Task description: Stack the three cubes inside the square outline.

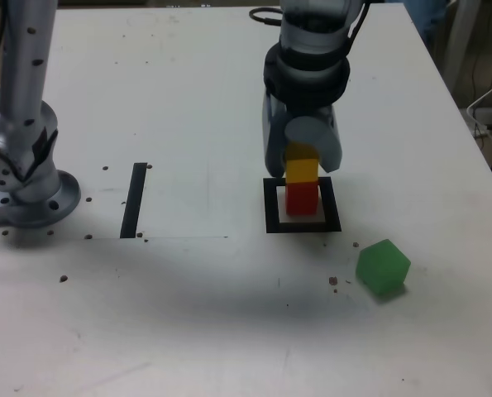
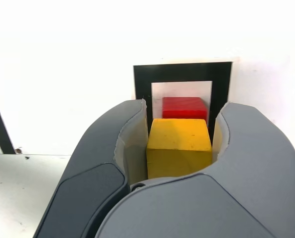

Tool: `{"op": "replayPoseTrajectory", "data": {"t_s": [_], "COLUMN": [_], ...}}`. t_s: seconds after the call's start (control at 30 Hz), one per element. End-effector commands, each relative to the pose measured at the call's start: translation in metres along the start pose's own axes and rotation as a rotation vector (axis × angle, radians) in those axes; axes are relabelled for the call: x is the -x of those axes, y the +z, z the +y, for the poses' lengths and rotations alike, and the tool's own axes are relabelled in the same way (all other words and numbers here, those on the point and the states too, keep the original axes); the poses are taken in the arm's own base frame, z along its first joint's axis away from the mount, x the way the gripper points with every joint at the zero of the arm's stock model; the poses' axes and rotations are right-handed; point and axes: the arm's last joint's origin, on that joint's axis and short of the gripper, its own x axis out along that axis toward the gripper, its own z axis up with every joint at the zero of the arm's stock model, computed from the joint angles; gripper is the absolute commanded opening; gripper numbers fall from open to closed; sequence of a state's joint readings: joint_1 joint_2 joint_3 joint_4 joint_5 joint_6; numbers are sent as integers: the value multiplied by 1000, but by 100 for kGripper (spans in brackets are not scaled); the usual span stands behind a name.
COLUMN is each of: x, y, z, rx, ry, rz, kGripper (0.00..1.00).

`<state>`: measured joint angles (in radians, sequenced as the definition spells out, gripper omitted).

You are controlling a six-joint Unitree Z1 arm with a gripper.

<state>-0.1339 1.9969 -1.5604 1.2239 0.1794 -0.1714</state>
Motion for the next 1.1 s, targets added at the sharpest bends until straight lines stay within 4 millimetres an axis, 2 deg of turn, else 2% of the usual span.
{"op": "replayPoseTrajectory", "data": {"t_s": [0.0,0.77,0.9,1.07], "x": [-3,-17,-18,-16], "y": [3,10,9,8], "z": [3,7,8,8], "rx": [6,-5,-6,-21], "ry": [2,-41,-42,-53], "rz": [-2,20,24,19], "kGripper": [21,32,41,62]}}
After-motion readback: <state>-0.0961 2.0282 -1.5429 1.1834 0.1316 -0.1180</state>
